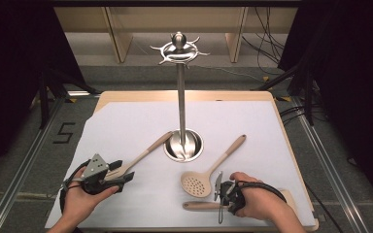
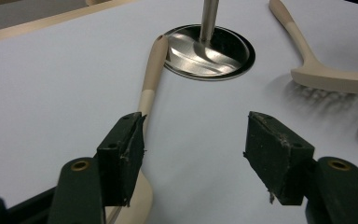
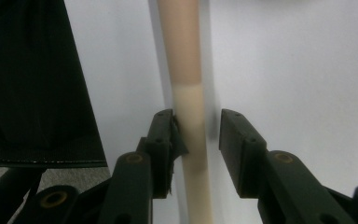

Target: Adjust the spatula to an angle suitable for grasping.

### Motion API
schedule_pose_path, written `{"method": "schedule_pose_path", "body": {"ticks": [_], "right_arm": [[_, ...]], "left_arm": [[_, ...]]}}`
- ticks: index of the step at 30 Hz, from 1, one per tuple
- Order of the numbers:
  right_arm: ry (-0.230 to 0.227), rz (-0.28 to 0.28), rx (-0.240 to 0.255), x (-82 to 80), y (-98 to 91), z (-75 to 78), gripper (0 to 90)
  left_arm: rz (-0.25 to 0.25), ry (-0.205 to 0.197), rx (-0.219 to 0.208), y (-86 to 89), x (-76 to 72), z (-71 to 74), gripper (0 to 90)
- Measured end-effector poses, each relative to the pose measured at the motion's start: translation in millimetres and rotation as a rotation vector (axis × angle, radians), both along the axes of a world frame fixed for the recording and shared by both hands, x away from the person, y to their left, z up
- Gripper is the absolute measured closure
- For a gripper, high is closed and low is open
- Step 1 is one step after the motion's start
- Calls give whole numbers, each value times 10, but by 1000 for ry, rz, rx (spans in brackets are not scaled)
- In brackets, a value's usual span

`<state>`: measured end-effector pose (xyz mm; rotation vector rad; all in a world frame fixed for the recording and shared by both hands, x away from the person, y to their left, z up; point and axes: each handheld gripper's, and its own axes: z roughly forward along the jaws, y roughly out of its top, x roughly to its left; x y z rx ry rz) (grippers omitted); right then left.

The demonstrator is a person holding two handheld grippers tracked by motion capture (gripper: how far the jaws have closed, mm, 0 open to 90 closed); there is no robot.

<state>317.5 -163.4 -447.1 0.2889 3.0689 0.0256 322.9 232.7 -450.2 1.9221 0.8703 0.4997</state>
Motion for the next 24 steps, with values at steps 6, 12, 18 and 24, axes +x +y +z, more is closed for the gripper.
{"method": "schedule_pose_path", "body": {"ticks": [6, 12, 18, 24], "right_arm": [[15, 26, -18, 21, 25, -52, 698], [39, -9, -35, 0, 59, -40, 743], [12, 121, -18, 18, 65, -55, 784], [13, 95, -40, -84, 56, -13, 786]], "left_arm": [[0, 1, -1, -1, 0, -1, 367], [-1, 1, -1, -2, 0, -3, 367], [0, 1, -2, 0, -1, -2, 368], [0, 0, -1, -5, 0, -3, 367]]}}
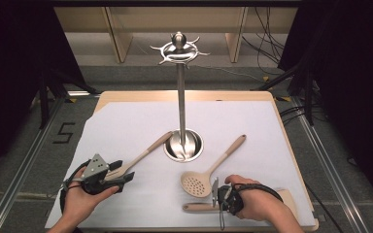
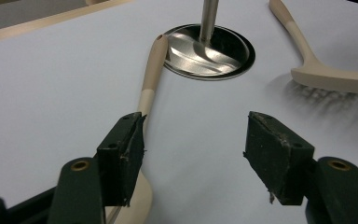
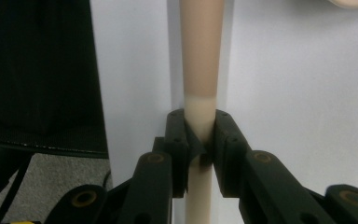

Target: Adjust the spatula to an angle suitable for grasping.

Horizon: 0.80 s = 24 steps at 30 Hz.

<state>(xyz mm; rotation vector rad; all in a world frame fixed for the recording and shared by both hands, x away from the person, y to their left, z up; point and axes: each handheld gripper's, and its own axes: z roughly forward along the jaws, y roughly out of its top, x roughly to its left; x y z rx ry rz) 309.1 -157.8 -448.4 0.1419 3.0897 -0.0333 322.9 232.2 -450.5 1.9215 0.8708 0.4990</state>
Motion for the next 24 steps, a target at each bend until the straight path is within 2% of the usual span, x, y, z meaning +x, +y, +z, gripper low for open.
{"method": "schedule_pose_path", "body": {"ticks": [1, 2, 3, 4, 6, 7, 10, 11, 13, 14, 16, 17, 18, 19, 21, 22, 23, 24], "right_arm": [[-7, 54, 14, 23, -7, -1, 787], [-12, 18, 8, -11, -9, 21, 787], [-16, 12, 11, -24, -13, 39, 786], [-15, 20, 14, -26, -17, 53, 787], [-31, 78, 41, -5, -17, 67, 786], [-17, 33, 30, -40, -19, 98, 787], [-31, 46, 55, -43, -23, 147, 787], [-31, 75, 56, -26, -26, 167, 787], [-39, 77, 75, -35, -28, 214, 787], [-43, 99, 96, -16, -33, 227, 787], [-44, 93, 132, -19, -39, 260, 787], [-34, 76, 140, -25, -45, 280, 787], [-49, 49, 149, -46, -53, 303, 787], [-40, 67, 168, -33, -57, 322, 787], [-65, 54, 177, -21, -74, 354, 788], [-56, 95, 205, 8, -76, 363, 788], [-62, 45, 201, -3, -92, 383, 788], [-66, 38, 209, -1, -98, 396, 787]], "left_arm": [[4, 8, -13, -9, -7, -4, 367], [10, 18, -18, -15, -13, -5, 368], [1, 8, -11, -13, -6, -4, 367], [2, 7, -11, -15, -6, -4, 367], [11, 18, -18, -22, -16, -5, 368], [10, 17, -17, -20, -15, -4, 367], [10, 16, -18, -19, -14, -5, 367], [11, 16, -17, -19, -14, -5, 367], [10, 16, -16, -20, -14, -5, 367], [11, 16, -17, -21, -15, -4, 367], [11, 15, -16, -21, -14, -4, 367], [11, 15, -16, -21, -15, -4, 367], [11, 15, -17, -21, -15, -4, 367], [11, 15, -17, -20, -15, -3, 367], [11, 15, -15, -19, -16, -2, 367], [12, 15, -16, -19, -16, -2, 367], [10, 16, -16, -19, -15, -2, 367], [12, 16, -17, -20, -15, -3, 367]]}}
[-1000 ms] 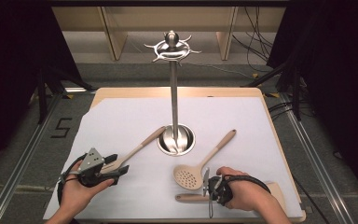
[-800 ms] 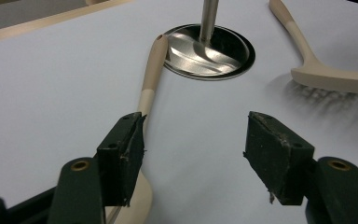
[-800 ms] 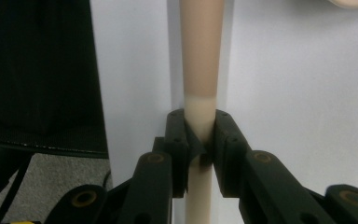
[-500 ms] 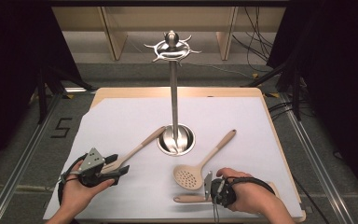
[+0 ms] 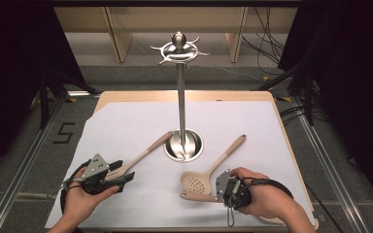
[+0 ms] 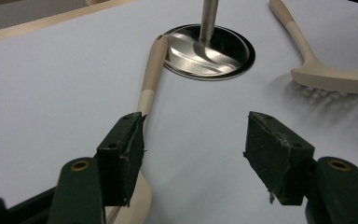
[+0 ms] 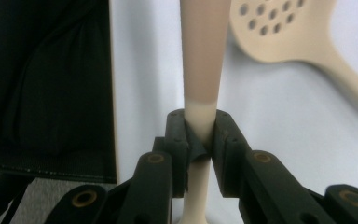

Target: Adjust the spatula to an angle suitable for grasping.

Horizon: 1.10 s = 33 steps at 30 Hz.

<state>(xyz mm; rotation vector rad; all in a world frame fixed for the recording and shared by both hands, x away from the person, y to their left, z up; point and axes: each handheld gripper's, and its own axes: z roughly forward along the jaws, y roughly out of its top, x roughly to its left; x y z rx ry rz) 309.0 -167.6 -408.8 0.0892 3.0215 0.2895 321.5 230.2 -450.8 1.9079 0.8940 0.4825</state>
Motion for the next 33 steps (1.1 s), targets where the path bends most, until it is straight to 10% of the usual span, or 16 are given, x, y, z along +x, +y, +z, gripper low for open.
{"method": "schedule_pose_path", "body": {"ticks": [33], "right_arm": [[-105, -239, 323, 211, -274, 302, 788]], "left_arm": [[-7, -50, -25, -29, 0, 80, 358]]}}
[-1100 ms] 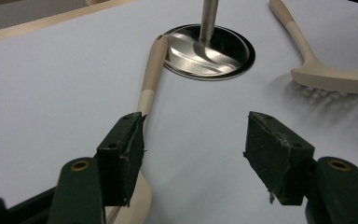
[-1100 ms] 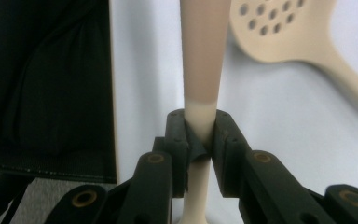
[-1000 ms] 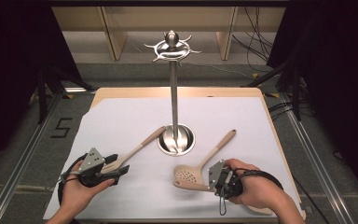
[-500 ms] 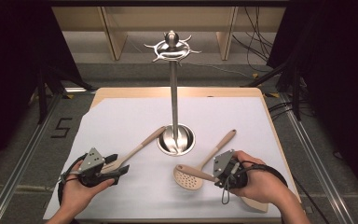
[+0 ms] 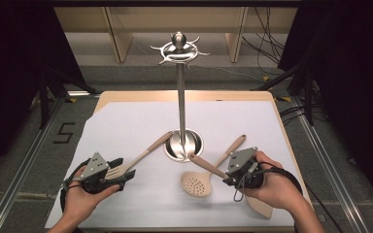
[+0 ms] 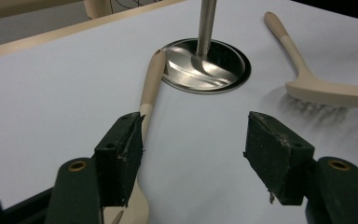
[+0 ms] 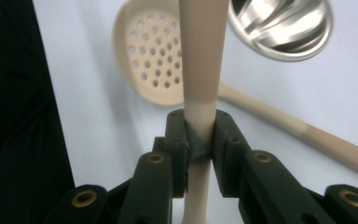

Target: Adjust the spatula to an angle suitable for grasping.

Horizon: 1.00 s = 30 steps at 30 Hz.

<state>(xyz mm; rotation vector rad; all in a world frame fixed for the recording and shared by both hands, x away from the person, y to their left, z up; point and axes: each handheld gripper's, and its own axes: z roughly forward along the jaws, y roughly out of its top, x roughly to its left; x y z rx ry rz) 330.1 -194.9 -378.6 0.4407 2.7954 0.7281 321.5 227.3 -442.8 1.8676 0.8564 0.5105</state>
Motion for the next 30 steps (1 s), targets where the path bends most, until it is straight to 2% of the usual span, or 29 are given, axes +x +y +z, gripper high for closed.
{"method": "schedule_pose_path", "body": {"ticks": [1, 5, 6, 7, 9, 10, 12, 16, 17, 18, 19, 21, 22, 24, 26, 29, 30], "right_arm": [[-13, -1, 10, 10, -13, 8, 788], [-19, -92, 78, 4, -62, 28, 788], [-17, -87, 83, 9, -69, 38, 788], [-26, -127, 107, 0, -77, 41, 788], [-29, -129, 135, 8, -92, 60, 788], [-48, -124, 147, 16, -108, 65, 788], [-49, -138, 168, 19, -125, 83, 788], [-84, -167, 204, 13, -129, 84, 788], [-80, -193, 217, -6, -127, 85, 788], [-92, -196, 230, -5, -129, 87, 788], [-90, -201, 239, -10, -127, 91, 788], [-96, -206, 257, -9, -138, 117, 788], [-92, -220, 272, -17, -139, 128, 788], [-95, -237, 307, -25, -132, 135, 788], [-109, -265, 331, -33, -128, 140, 788], [-113, -294, 358, -44, -125, 140, 789], [-112, -294, 356, -45, -128, 143, 788]], "left_arm": [[3, -8, -2, -10, 1, 26, 356], [-17, -37, -26, -49, 29, 109, 354], [-12, -38, -24, -67, 31, 147, 354], [-25, -47, -30, -83, 44, 173, 354], [-41, -61, -36, -127, 61, 228, 356], [-42, -66, -32, -144, 64, 254, 357], [-61, -78, -37, -196, 85, 322, 361], [-88, -114, -65, -332, 139, 498, 367], [-93, -122, -69, -367, 148, 543, 367], [-105, -129, -57, -383, 157, 580, 368], [-115, -139, -80, -430, 168, 615, 368], [-134, -141, -88, -508, 184, 692, 369], [-147, -144, -106, -550, 196, 712, 369], [-159, -128, -110, -615, 194, 748, 370], [-171, -144, -99, -679, 208, 780, 370], [-197, -135, -121, -783, 221, 804, 372], [-202, -137, -117, -807, 228, 818, 372]]}}
